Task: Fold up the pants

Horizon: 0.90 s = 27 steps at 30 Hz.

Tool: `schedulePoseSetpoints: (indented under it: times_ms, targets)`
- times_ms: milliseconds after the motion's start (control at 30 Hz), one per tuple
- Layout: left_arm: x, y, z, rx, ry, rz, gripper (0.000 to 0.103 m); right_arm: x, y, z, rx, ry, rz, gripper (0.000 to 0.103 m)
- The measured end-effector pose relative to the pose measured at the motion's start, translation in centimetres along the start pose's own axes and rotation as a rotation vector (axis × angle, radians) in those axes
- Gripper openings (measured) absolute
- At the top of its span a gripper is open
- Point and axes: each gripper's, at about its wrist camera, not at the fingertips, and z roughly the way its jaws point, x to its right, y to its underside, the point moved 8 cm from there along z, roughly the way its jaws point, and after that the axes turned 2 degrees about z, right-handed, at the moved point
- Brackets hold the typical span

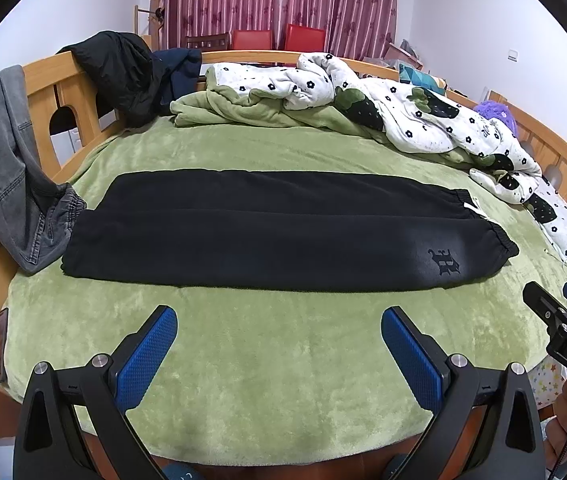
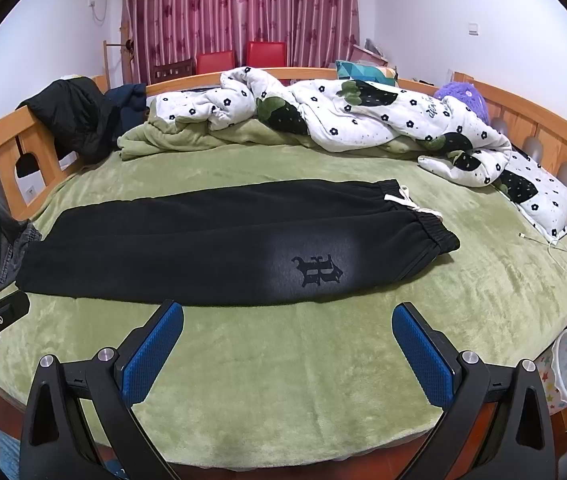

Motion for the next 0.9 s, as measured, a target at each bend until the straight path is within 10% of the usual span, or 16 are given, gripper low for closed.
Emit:
schedulePoseSetpoints:
  times_ms: [900]
  targets:
    - [-0.21, 0.08, 0.08, 0.001, -0.003, 0.001, 0.103, -0.26, 0.13, 0.35, -0.003, 0.006, -0.010, 0.102]
